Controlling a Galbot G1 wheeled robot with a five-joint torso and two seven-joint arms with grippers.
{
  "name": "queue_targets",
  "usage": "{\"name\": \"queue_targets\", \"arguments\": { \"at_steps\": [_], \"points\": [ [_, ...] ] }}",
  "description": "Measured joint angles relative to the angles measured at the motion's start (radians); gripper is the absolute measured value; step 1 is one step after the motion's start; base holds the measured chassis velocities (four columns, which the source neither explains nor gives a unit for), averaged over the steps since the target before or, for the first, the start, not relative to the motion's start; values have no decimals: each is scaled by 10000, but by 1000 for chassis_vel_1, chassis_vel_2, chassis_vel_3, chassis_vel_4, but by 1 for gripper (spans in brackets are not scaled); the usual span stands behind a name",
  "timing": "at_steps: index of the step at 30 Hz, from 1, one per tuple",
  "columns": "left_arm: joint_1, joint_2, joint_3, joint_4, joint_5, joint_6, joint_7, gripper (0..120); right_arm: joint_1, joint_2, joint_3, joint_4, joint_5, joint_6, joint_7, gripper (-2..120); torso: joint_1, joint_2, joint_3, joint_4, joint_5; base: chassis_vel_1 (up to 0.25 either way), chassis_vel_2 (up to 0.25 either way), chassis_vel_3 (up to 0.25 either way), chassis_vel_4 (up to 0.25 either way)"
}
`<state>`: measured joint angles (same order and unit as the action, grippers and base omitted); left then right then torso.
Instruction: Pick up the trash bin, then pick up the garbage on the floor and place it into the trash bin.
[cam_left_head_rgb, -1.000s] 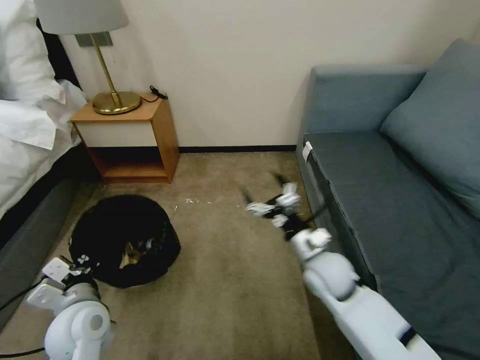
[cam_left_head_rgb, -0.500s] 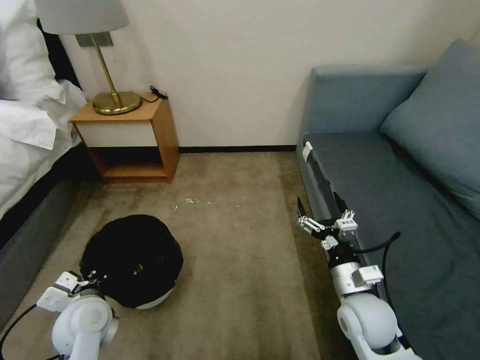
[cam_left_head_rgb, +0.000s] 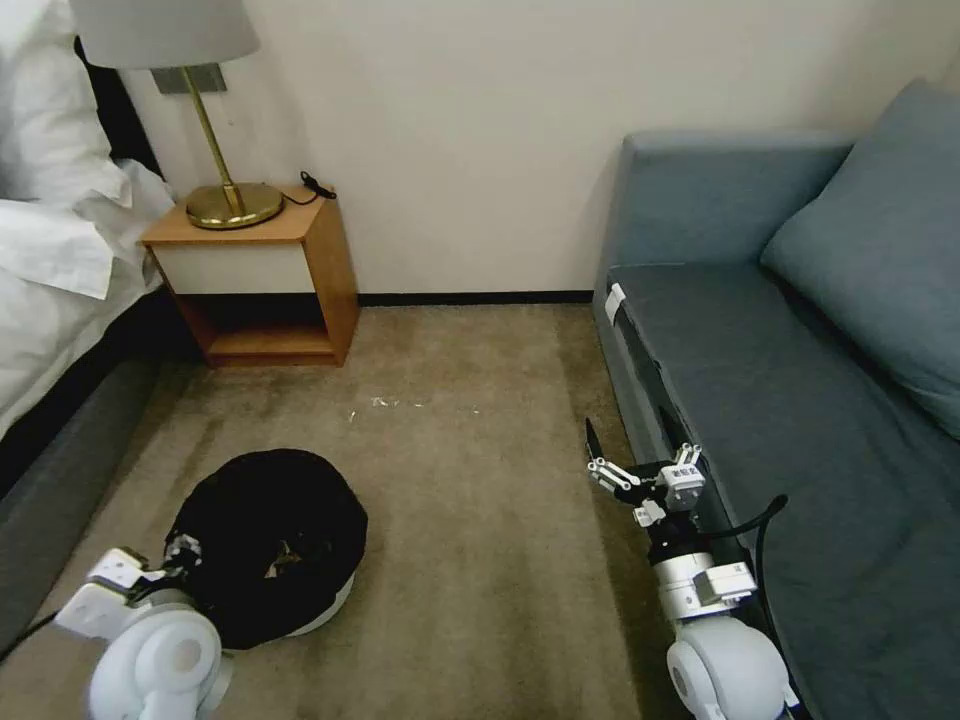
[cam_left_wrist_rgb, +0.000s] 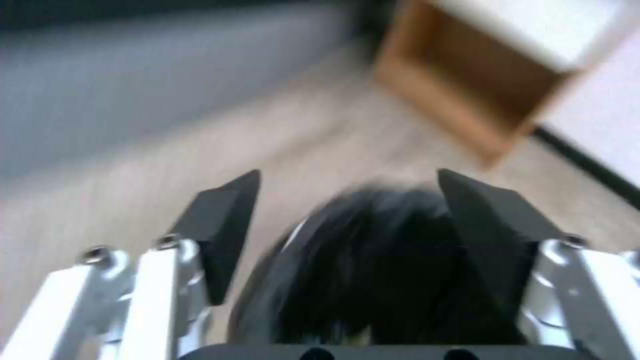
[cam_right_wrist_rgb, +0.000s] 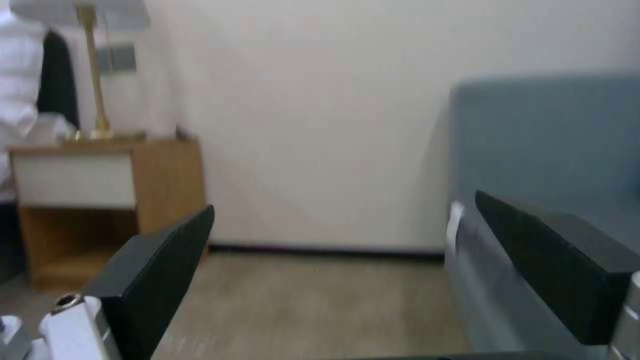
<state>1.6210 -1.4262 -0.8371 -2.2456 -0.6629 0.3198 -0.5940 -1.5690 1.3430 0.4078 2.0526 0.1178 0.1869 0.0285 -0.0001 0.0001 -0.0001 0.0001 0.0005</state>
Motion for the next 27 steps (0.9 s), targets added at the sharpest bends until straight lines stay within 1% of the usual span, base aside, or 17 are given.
{"name": "queue_targets", "arguments": {
  "at_steps": [1, 2, 3, 5, 6, 7, 9, 10, 11, 12, 13, 15, 16, 18, 20, 24, 27],
  "points": [
    [57, 64, 15, 40, 617, -293, 602, 77, -92, 2, -15, 88, 20, -161, 4, 100, 0, 0, 0, 1, -5, 0, 0, 0, 0],
    [84, 192, 22, 231, 1347, -1081, 1780, 83, -206, 36, -22, 137, 58, -209, 56, 100, 1, 0, 0, 0, -7, 0, 0, 0, 0],
    [84, 192, 22, 231, 1347, -1081, 1780, 83, -206, 36, -22, 137, 58, -209, 56, 100, 1, 0, 0, 0, -7, 0, 0, 0, 0],
    [45, 337, 150, 474, 1625, -2359, 3105, 90, -289, 179, 9, 3, 73, 413, 23, 100, 1, 0, 0, 1, -7, 0, 0, 0, 0],
    [-13, 366, 235, 541, 1736, -2964, 3812, 96, -396, 306, 87, -63, -132, 641, -23, 100, 0, 0, 1, -1, -6, 0, 0, 0, 0],
    [-13, 366, 235, 541, 1736, -2964, 3812, 96, -396, 306, 87, -63, -132, 641, -23, 100, 0, 0, 1, -1, -6, 0, 0, 0, 0],
    [-50, 374, 402, 538, 2069, -3366, 4670, 99, -628, 531, 114, -70, -385, 831, 140, 100, 1, 0, 0, -2, -5, 0, 0, 0, 0],
    [-40, 373, 506, 544, 2378, -3555, 5046, 100, -740, 662, 157, -60, -517, 879, 263, 100, 1, 0, 0, -2, -5, 0, 0, 0, 0],
    [-10, 369, 610, 643, 2754, -3892, 5421, 100, -828, 808, 234, -51, -665, 942, 397, 100, 1, 0, 0, -3, -3, 0, 0, 0, 0],
    [-10, 369, 610, 643, 2754, -3892, 5421, 100, -828, 808, 234, -51, -665, 942, 397, 100, 1, 0, 0, -3, -3, 0, 0, 0, 0],
    [62, 337, 700, 901, 3272, -4396, 5866, 100, -912, 958, 327, -35, -891, 1024, 575, 100, 1, 0, 0, -2, -3, 0, 0, 0, 0],
    [254, 180, 755, 1392, 3929, -5322, 6428, 100, -970, 1167, 522, -57, -1249, 1284, 716, 100, 1, 0, 0, -2, -6, 0, 0, 0, 0],
    [254, 180, 755, 1392, 3929, -5322, 6428, 100, -970, 1167, 522, -57, -1249, 1284, 716, 100, 1, 0, 0, -2, -6, 0, 0, 0, 0],
    [442, 0, 756, 1706, 4267, -5883, 6651, 100, -895, 1273, 669, -138, -1337, 1592, 636, 100, 1, 0, 0, -1, -7, 0, 0, 0, 0],
    [593, -186, 735, 1832, 4539, -6240, 6769, 100, -796, 1390, 801, -162, -1407, 1719, 459, 100, 1, 0, 0, 0, -6, 0, 0, 0, 0],
    [685, -322, 705, 1843, 4613, -6433, 6869, 100, -751, 1454, 868, -165, -1461, 1731, 347, 100, 1, 0, 1, 0, -4, 0, 0, 0, 0],
    [691, -335, 699, 1843, 4612, -6436, 6870, 100, -745, 1456, 871, -168, -1464, 1731, 332, 100, 0, 0, 0, -1, -4, 0, 0, 0, 0]
  ]
}}
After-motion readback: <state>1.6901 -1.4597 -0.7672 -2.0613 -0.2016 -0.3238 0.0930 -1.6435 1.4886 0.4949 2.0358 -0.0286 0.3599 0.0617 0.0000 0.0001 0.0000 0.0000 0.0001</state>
